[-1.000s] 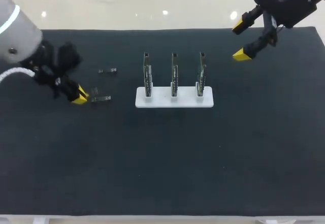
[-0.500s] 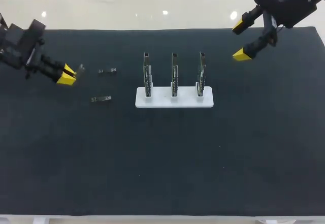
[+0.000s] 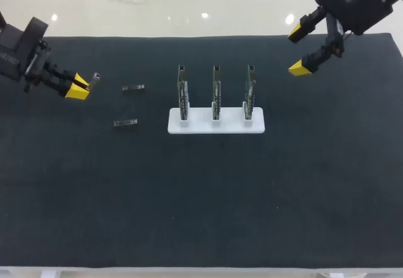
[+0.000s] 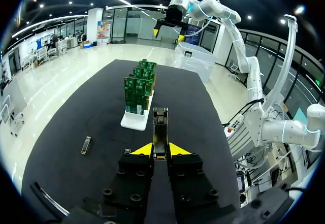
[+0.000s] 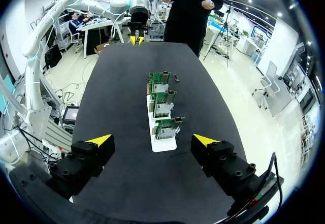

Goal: Pick up the optical module with the left hand, and insert it into the network port with the right hand.

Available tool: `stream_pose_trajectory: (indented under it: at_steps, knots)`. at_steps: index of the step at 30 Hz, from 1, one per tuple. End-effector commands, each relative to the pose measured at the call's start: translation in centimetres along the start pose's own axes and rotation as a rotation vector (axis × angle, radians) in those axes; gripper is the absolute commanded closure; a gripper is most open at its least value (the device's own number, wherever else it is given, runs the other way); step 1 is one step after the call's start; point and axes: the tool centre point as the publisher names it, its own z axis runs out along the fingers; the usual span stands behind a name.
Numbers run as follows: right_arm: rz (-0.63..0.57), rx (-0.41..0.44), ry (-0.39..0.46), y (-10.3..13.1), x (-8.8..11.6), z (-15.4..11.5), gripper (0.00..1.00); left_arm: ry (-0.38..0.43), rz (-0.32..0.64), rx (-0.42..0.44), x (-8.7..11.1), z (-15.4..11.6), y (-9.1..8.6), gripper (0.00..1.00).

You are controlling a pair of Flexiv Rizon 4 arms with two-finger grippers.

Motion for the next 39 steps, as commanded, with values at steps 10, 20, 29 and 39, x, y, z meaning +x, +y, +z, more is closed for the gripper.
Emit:
stream_pose_trajectory:
  at_steps: [10, 20, 29, 39]
  knots:
    - [-0.001, -0.002, -0.002, -0.1, 0.0, 0.0, 0.00, -0.505, 0.296, 0.014, -2.3, 0.1, 0.1, 1.00]
    - [-0.001, -0.002, -0.002, -0.1, 0.0, 0.0, 0.00, -0.710, 0.304, 0.086, -5.8, 2.1, 0.3, 1.00]
    - [-0.001, -0.002, -0.002, -0.1, 0.0, 0.0, 0.00, -0.776, 0.262, 0.079, -9.0, 4.8, 0.9, 1.00]
    - [-0.001, -0.002, -0.002, -0.1, 0.0, 0.0, 0.00, -0.744, 0.270, -0.017, -11.6, 7.3, 0.6, 1.00]
